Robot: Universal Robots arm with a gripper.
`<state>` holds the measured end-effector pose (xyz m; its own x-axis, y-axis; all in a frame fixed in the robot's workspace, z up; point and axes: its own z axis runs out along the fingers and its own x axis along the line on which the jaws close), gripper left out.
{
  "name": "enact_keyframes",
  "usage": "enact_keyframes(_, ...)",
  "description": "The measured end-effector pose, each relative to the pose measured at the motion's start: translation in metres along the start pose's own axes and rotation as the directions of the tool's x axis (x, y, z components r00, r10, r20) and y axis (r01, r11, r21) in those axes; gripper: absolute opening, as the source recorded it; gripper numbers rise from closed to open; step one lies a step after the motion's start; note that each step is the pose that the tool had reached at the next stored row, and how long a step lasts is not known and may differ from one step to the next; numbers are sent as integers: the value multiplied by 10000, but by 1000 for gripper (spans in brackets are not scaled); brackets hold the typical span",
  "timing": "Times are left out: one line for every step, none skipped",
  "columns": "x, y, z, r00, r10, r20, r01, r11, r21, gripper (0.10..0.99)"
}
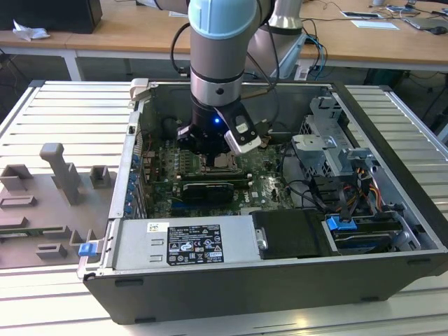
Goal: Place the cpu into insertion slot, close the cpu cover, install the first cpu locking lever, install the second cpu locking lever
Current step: 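Install the second cpu locking lever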
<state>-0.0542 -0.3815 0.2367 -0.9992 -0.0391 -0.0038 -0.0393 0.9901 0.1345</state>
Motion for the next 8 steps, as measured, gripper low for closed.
enact_keyframes(2,-14,-1,10000,-1,2,1,10000,-45,106)
enact_keyframes(8,-45,-3,10000,0,5,1,9999,-133,106)
enact_keyframes(11,-54,-1,10000,0,7,0,9998,-175,106)
enact_keyframes(13,-59,4,10000,0,8,0,9998,-207,106)
enact_keyframes(14,-61,13,10000,0,10,1,9997,-232,106)
enact_keyframes(17,-66,42,10000,-1,11,1,9997,-264,106)
enact_keyframes(17,-69,60,10000,0,11,1,9996,-276,106)
enact_keyframes(18,-71,75,10000,0,12,0,9996,-285,106)
